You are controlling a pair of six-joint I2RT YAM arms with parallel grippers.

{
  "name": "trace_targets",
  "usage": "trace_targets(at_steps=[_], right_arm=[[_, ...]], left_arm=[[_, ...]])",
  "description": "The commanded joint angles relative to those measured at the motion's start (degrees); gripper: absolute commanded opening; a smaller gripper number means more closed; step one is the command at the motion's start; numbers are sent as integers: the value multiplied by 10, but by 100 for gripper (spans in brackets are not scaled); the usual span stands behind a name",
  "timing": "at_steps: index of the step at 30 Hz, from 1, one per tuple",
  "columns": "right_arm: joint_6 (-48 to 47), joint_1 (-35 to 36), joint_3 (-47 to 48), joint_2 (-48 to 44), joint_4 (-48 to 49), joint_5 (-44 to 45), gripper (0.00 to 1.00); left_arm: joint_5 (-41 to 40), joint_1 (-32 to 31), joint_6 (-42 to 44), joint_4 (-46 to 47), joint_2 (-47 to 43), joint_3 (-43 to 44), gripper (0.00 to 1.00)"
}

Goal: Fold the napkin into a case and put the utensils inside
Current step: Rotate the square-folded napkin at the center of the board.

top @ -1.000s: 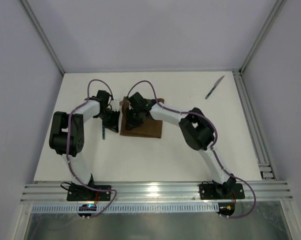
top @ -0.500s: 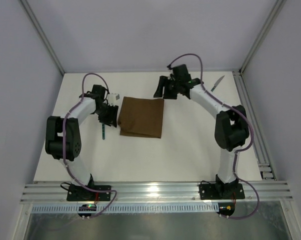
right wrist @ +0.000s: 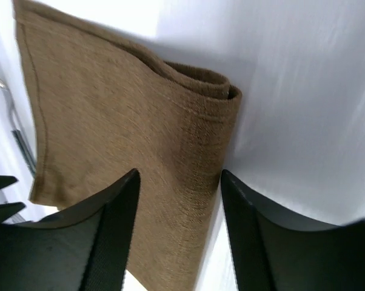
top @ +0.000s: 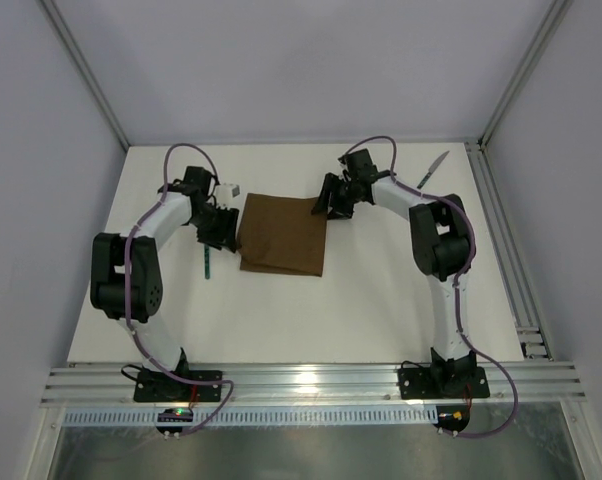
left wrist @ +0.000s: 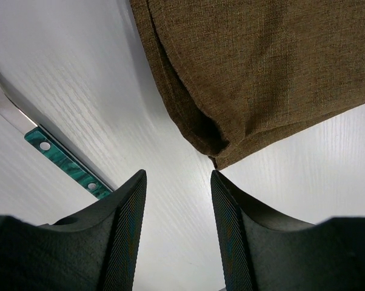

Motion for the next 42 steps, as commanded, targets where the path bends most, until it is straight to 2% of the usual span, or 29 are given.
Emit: trace_targets(at_steps=[1, 5, 6, 10, 13, 17, 19, 23, 24, 26, 28, 29, 31, 32, 34, 35, 38, 39, 42], right_arm=[[42, -8, -6, 0, 54, -15, 57], [54, -10, -43, -18, 73, -5, 30], [57, -13, -73, -27, 86, -2, 21], [60, -28, -164, -90, 125, 6, 8], [48, -33, -224, -142, 135, 15, 7], [46, -32, -285, -195, 139, 17, 11], [82, -27, -368, -255, 165, 18, 11], [156, 25, -538, -380, 238, 79, 9], [177, 59, -600, -403, 246, 99, 9], [241, 105, -651, -462, 251, 117, 9], [269, 167, -698, -512, 236, 122, 26], [262, 185, -697, -528, 183, 107, 39], [222, 187, -677, -560, 114, 94, 51], [171, 187, -661, -594, 32, 101, 55], [114, 172, -600, -622, -21, 126, 65], [91, 154, -582, -628, -47, 121, 66], [3, 68, -528, -600, -34, 71, 64], [-39, 54, -503, -563, -26, 62, 63], [-75, 11, -460, -477, 22, 24, 58]], left_arm=[[11, -3, -2, -6, -14, 19, 49], [11, -3, -1, -6, -15, 24, 49], [12, -3, -1, -6, -19, 26, 49], [26, -4, 5, -10, -22, 30, 49], [43, -13, 13, -14, -16, 32, 50], [29, -37, 19, -6, -8, 27, 51], [24, -39, 10, -4, -6, 33, 51], [25, -39, 11, -25, 3, 41, 51], [28, -39, 13, -31, 4, 40, 51], [37, -39, 22, -58, 6, 34, 51], [49, -39, 40, -84, 6, 26, 50], [60, -39, 47, -106, 1, 21, 50], [66, -39, 64, -125, -3, 13, 50], [72, -39, 71, -131, -5, 5, 50], [80, -39, 68, -120, -1, -5, 51], [82, -44, 65, -111, 3, -9, 50], [94, -58, 51, -83, 35, -1, 50], [92, -73, 48, -74, 43, 7, 50], [41, -96, 27, -36, 76, 17, 46]])
